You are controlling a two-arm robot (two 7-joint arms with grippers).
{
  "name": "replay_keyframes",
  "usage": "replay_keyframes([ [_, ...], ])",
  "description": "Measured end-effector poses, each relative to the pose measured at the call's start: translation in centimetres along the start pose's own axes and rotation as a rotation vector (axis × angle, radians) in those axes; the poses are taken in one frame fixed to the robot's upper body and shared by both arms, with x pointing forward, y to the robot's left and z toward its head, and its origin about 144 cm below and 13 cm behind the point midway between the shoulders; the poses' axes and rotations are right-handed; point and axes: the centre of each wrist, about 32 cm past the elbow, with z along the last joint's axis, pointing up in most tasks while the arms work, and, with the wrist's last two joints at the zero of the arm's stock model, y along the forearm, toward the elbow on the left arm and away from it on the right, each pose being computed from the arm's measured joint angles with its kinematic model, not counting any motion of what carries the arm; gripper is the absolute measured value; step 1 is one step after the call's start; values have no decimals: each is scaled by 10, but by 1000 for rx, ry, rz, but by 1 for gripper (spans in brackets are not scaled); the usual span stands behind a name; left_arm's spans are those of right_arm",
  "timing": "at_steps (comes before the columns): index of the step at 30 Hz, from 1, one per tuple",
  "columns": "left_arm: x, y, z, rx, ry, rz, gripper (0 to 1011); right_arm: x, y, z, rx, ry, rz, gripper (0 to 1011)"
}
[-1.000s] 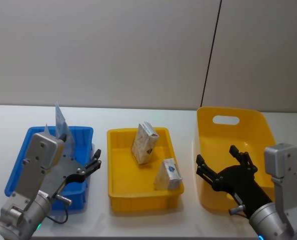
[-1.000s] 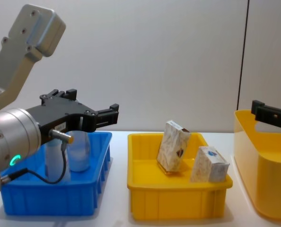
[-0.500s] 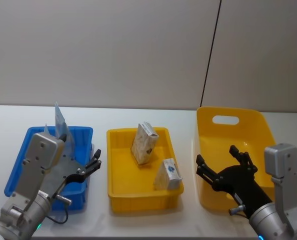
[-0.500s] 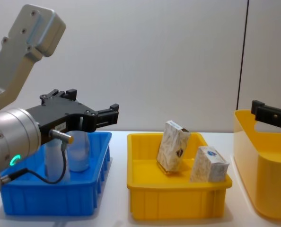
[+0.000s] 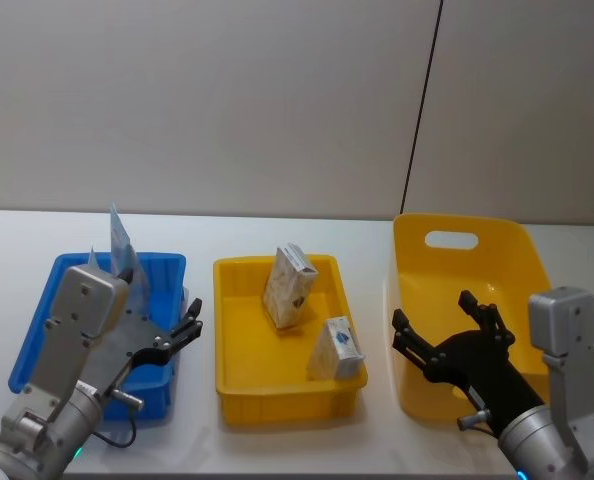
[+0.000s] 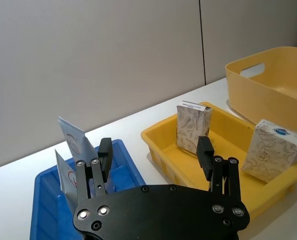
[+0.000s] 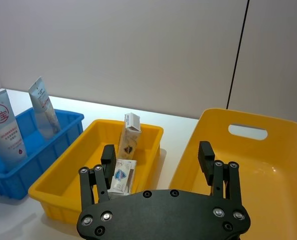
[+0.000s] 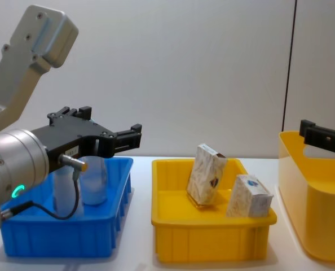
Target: Bimanual collaborative sorting of washing and personal care products
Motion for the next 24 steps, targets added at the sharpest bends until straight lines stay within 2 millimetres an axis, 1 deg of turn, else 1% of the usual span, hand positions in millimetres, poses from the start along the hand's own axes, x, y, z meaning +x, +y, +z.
replay_keyframes([
  [11,0,0,0,0,0,0,1001,-5,4,4,-31,-3,18,1004],
  [24,0,0,0,0,0,0,1001,-18,17,16,-149,32,30,1004],
])
